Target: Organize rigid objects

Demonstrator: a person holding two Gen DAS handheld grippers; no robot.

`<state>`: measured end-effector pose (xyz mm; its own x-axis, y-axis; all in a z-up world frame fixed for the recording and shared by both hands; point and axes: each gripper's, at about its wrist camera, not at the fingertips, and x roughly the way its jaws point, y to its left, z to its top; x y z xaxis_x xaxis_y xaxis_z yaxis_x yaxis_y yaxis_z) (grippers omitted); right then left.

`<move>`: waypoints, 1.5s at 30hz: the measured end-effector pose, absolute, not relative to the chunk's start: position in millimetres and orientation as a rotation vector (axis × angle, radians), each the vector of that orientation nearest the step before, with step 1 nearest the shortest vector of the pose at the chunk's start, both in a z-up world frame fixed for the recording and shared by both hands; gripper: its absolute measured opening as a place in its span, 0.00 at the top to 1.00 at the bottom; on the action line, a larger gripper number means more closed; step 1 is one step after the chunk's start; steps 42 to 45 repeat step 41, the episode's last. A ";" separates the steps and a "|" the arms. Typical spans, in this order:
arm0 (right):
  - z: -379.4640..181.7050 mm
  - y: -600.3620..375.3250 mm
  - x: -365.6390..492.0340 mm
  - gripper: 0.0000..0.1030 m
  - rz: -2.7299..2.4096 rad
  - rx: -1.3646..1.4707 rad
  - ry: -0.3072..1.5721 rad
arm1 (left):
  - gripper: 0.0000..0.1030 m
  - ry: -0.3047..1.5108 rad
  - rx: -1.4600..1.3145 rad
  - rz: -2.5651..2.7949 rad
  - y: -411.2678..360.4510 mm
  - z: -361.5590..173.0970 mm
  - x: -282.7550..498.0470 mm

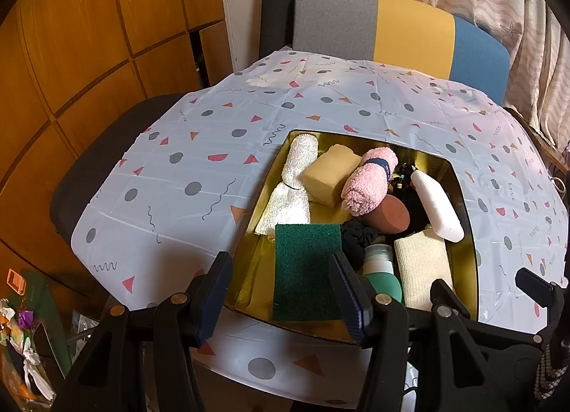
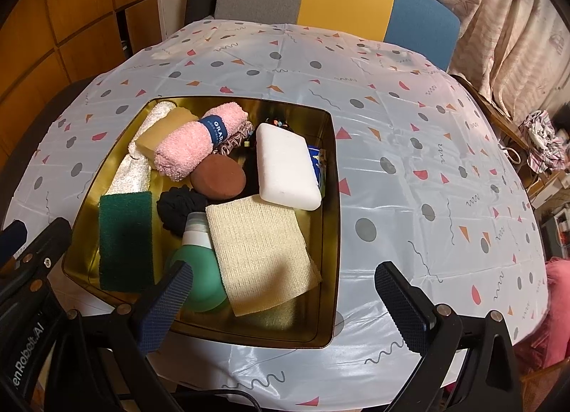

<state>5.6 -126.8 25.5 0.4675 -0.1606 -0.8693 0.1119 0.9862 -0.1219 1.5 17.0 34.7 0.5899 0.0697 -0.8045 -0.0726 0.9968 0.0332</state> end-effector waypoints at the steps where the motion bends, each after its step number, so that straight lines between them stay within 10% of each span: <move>1: 25.6 -127.2 5.3 0.00 -0.166 -0.050 1.071 | 0.45 0.936 -0.002 0.084 17.1 34.8 1.7; 45: 20.9 -129.4 6.0 0.00 -0.167 -0.042 1.082 | 0.45 0.934 0.001 0.077 16.1 32.7 2.0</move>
